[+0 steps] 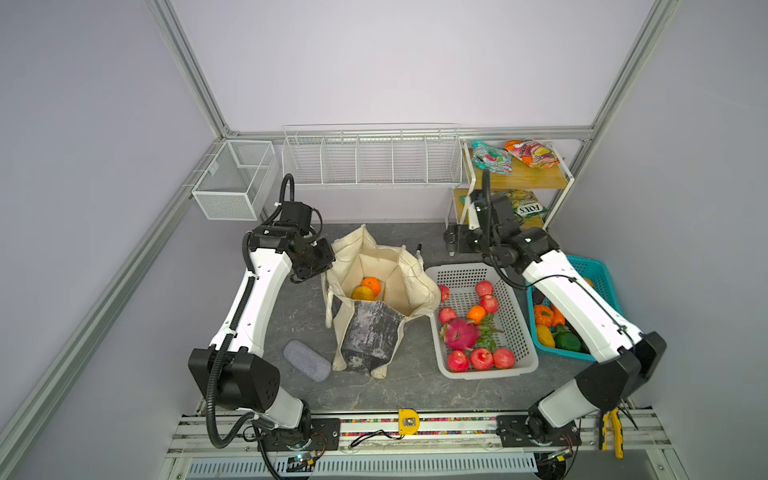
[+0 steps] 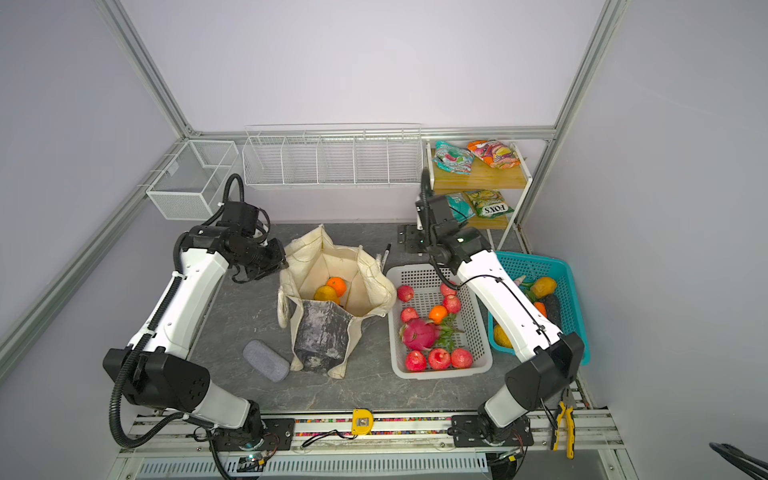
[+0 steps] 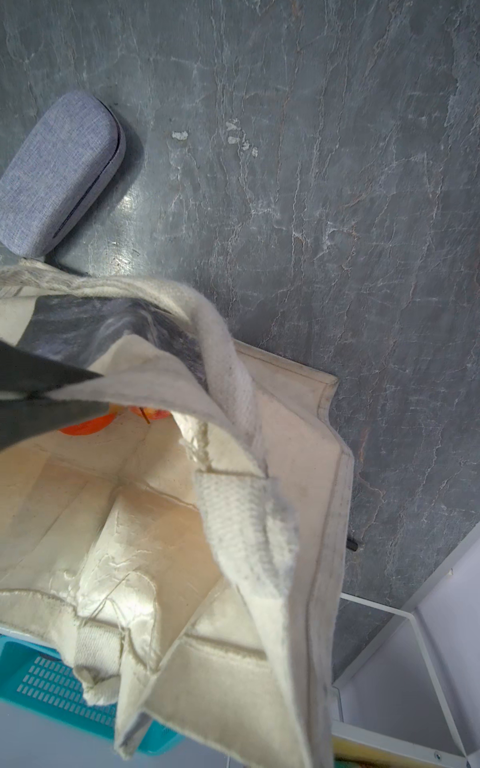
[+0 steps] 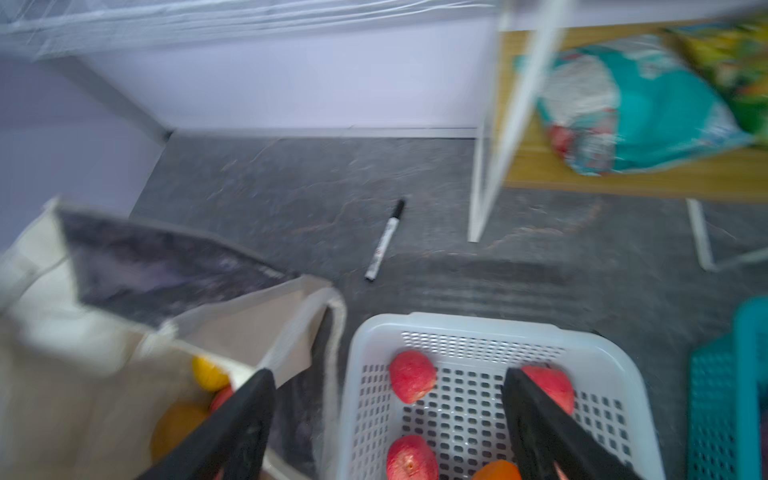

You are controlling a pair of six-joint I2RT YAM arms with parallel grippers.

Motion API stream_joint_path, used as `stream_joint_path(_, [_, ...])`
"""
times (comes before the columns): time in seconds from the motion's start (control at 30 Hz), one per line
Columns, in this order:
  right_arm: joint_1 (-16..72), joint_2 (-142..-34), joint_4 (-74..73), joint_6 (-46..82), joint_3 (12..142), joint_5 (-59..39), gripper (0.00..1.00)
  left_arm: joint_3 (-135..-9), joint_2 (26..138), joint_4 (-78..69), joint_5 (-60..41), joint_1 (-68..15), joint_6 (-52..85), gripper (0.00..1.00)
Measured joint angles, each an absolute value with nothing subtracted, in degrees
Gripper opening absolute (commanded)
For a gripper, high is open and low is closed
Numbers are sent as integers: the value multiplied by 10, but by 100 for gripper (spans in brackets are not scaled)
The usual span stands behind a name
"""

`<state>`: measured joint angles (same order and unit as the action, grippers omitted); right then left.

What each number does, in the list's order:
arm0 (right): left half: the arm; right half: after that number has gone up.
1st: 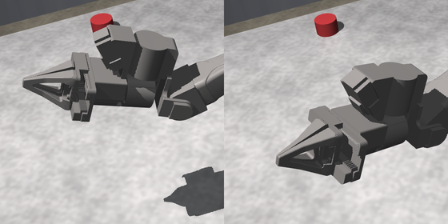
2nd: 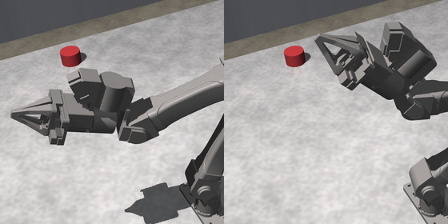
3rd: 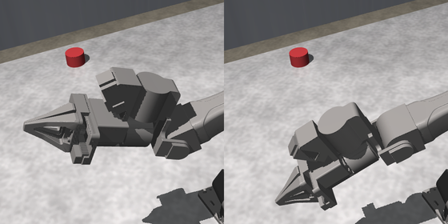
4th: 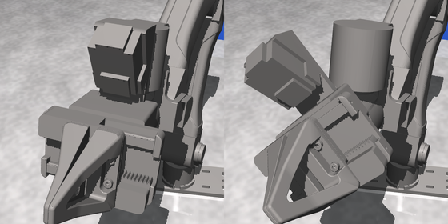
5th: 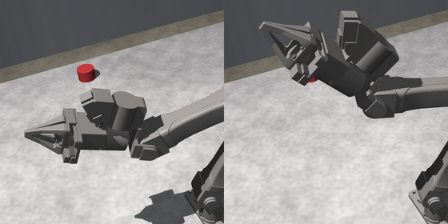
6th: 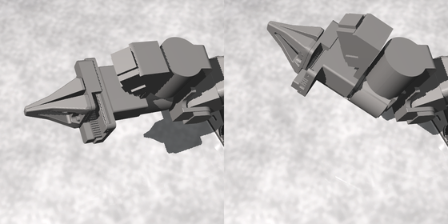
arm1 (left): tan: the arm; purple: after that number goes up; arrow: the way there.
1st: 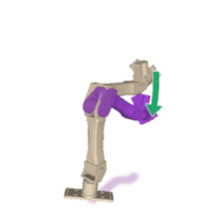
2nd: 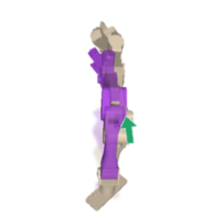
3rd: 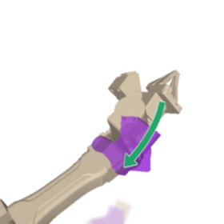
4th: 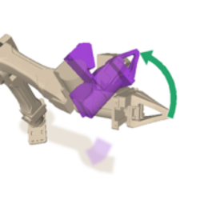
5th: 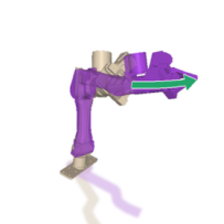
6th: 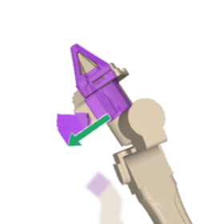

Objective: Place the food into the grocery bag and tie it
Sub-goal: 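Raise the right gripper out of the bag toward the teal basket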

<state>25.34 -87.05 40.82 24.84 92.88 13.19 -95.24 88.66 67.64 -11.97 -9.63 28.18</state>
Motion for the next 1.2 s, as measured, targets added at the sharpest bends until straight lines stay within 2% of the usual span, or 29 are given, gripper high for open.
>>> stream_joint_path(0.33, [82, -810, 434, 392, 825, 203, 88, -952, 892, 675, -127, -96, 282, 0])
stream_joint_path(0.73, [-126, -784, 463, 477, 750, 152, 88, -936, 892, 664, -129, -94, 275, 0])
stream_joint_path(0.97, [-189, -831, 504, 479, 752, 103, 88, -934, 892, 662, -129, -94, 264, 0])
stream_joint_path(1.2, [-202, -898, 562, 470, 760, 69, 89, -921, 892, 649, -129, -94, 261, 0])
